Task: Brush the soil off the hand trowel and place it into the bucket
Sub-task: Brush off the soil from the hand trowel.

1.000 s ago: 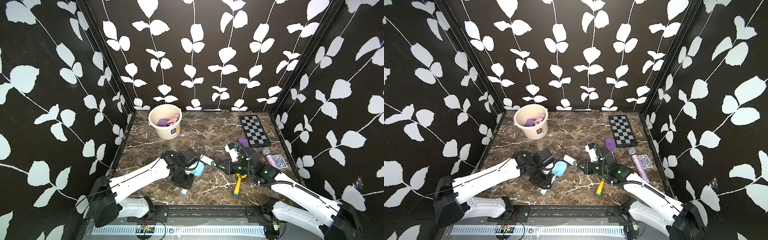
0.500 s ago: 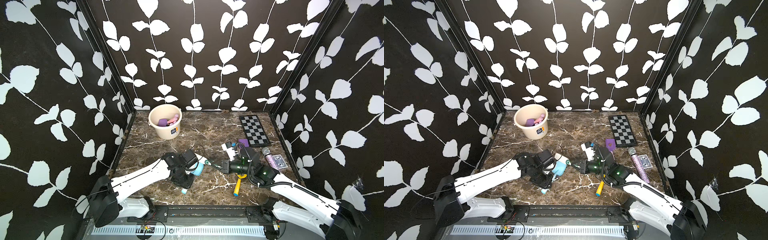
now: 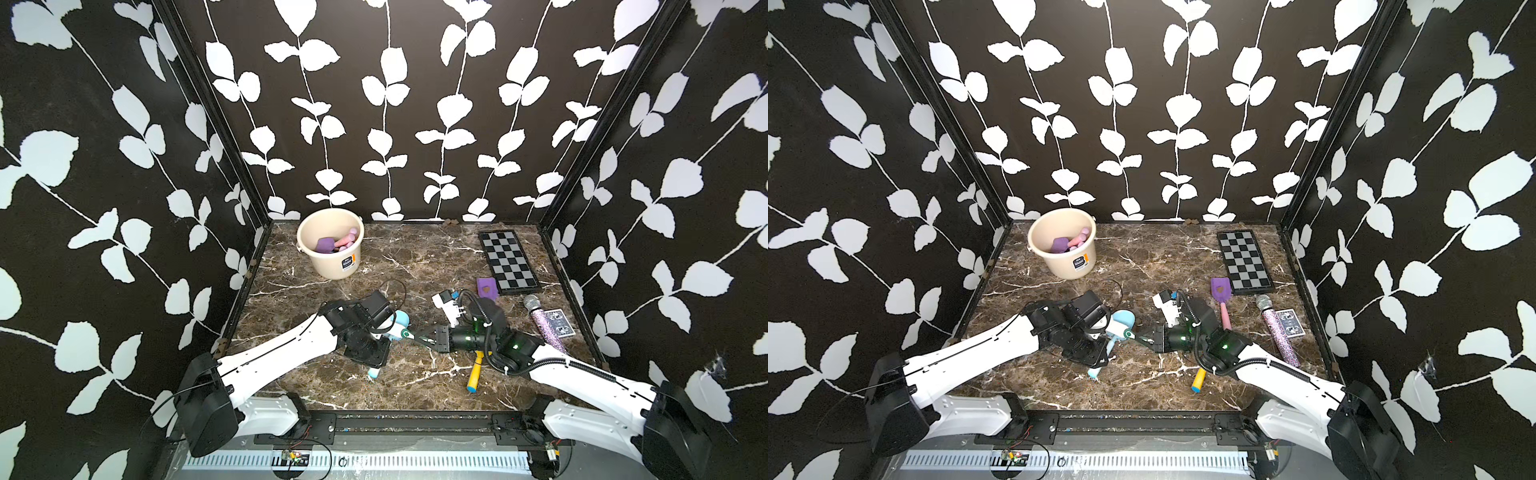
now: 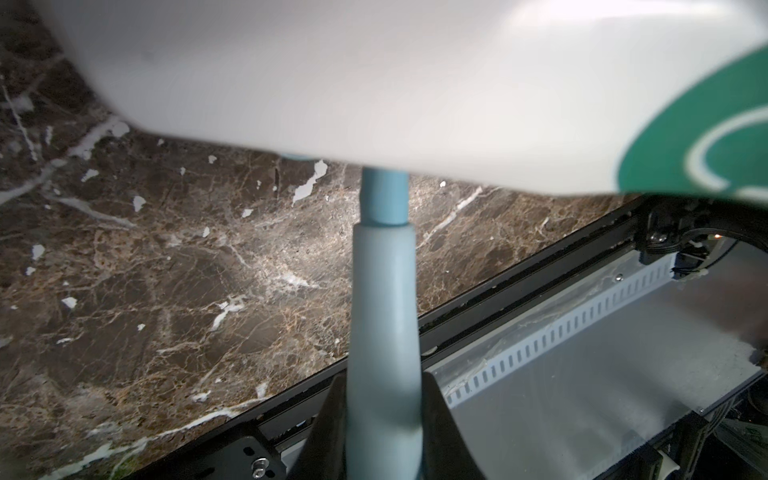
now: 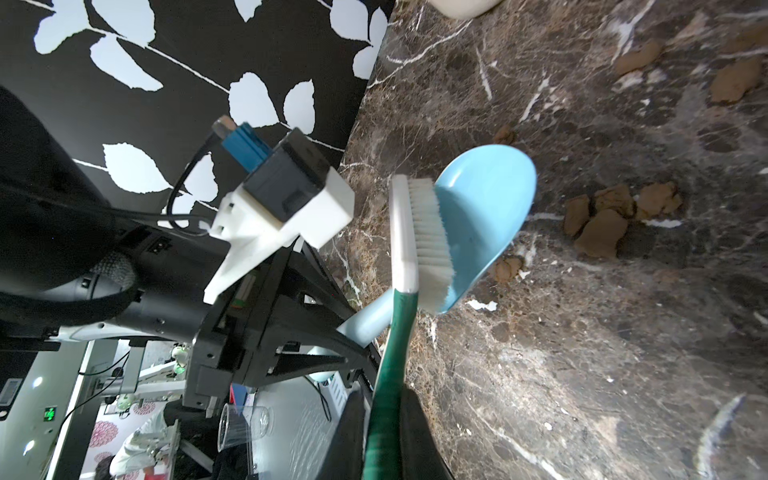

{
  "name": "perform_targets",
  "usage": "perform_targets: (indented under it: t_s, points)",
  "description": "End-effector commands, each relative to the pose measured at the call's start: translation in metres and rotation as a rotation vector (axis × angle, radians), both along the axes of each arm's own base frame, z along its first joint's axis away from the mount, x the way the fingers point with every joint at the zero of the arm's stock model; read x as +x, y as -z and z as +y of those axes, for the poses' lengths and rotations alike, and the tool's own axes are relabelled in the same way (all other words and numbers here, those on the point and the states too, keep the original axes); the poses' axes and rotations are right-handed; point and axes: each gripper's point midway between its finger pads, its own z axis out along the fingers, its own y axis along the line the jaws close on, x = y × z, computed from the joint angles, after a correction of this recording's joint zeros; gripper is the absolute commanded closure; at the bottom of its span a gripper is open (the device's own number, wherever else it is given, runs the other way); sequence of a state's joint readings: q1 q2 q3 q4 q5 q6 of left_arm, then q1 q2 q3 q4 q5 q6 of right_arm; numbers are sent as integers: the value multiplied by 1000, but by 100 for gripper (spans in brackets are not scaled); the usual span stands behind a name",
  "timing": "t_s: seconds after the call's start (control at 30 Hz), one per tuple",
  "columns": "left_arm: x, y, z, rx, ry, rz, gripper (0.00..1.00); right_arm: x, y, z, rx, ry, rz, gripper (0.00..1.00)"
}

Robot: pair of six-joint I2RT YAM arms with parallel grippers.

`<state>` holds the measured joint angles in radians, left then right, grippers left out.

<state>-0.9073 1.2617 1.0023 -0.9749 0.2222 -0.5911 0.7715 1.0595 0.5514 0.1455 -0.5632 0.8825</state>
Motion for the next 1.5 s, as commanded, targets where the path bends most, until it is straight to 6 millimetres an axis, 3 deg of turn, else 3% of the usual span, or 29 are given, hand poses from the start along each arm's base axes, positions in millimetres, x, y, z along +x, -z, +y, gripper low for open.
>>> perform_targets:
  t_s: [0.0,0.2,0.37,0.5,0.63,0.77,0.97,1.13,1.37,1.47]
  points:
    - [2,-1,9,1,-30,-12,100,18,19,-21,-56,123,12,100]
    - [3,1,7,-11,-40,-7,100,36,-6,-36,-45,167,-76,100]
    - [4,-5,9,-15,-48,-12,100,50,-34,-53,-92,201,-284,100]
    - [3,-22,14,-32,-59,-30,100,61,-34,-80,-364,175,-573,100]
    - [1,-46,21,-46,-77,-32,100,62,-29,-89,-634,-22,-878,100]
    - [-2,-62,24,-54,-81,-12,100,61,-18,-90,-871,-271,-1075,100]
    - [-5,-78,20,-118,-79,-1,100,44,-3,-64,-1047,-601,-1368,100]
    - [-8,-76,21,-111,-72,21,100,29,-8,-21,-1075,-685,-1759,100]
    - [-10,-77,21,-112,-72,31,100,15,-13,15,-1144,-804,-1979,100]
    - [-11,-72,24,-95,-77,38,100,11,-25,29,-1153,-781,-2081,100]
